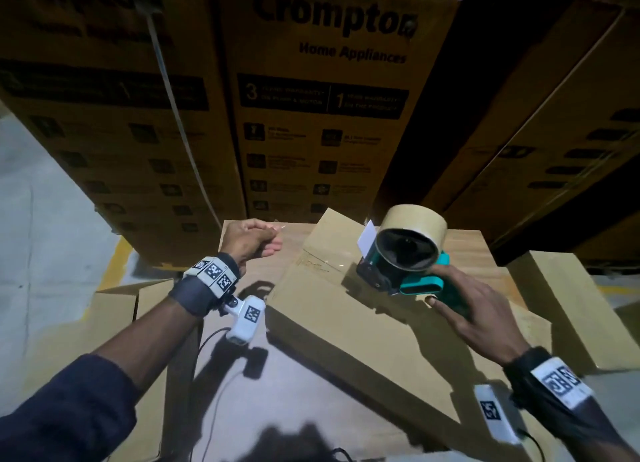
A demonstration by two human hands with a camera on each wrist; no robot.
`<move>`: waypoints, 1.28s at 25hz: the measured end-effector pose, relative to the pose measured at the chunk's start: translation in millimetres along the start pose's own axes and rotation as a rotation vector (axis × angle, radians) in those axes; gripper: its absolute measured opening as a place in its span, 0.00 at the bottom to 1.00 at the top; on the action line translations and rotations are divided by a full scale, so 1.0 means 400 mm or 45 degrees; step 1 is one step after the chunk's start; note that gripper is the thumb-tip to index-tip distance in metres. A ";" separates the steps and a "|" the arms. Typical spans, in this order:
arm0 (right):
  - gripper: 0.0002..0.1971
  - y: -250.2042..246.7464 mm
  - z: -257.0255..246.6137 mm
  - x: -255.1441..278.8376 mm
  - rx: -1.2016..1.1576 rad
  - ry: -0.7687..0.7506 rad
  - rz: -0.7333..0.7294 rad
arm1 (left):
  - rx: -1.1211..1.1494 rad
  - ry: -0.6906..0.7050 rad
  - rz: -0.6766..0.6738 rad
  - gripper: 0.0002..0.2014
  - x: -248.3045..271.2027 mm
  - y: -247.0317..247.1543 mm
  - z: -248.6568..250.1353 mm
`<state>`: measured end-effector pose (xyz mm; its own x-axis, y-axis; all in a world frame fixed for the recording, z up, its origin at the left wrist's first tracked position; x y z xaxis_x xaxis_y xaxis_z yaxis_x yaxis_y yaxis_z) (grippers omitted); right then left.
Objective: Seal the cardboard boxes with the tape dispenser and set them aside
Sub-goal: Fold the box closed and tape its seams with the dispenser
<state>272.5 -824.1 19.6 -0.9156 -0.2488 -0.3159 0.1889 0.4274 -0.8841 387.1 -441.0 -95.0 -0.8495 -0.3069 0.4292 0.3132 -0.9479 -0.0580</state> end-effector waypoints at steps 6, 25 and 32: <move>0.43 0.040 0.025 0.017 0.041 -0.045 -0.057 | -0.025 -0.079 -0.157 0.12 -0.023 0.025 -0.040; 0.34 0.100 0.064 0.030 0.092 -0.010 -0.100 | -0.119 -0.319 -0.338 0.04 -0.047 0.088 -0.130; 0.32 0.109 0.072 0.031 0.124 -0.019 -0.109 | -0.883 -0.039 -0.339 0.37 -0.080 0.062 -0.080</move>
<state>279.5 -833.5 -32.8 -0.9247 -0.2935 -0.2425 0.1448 0.3180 -0.9370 408.6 -457.5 -139.1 -0.8439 -0.0663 0.5324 -0.2504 -0.8290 -0.5001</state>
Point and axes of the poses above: each hand's wrist, its own x-axis away from the middle knuckle, its own y-axis out of the palm, z = x × y, the point moved 9 cm from there along -x, towards the middle knuckle, and after that the axes turned 8 degrees about z, right-handed, at the moved point
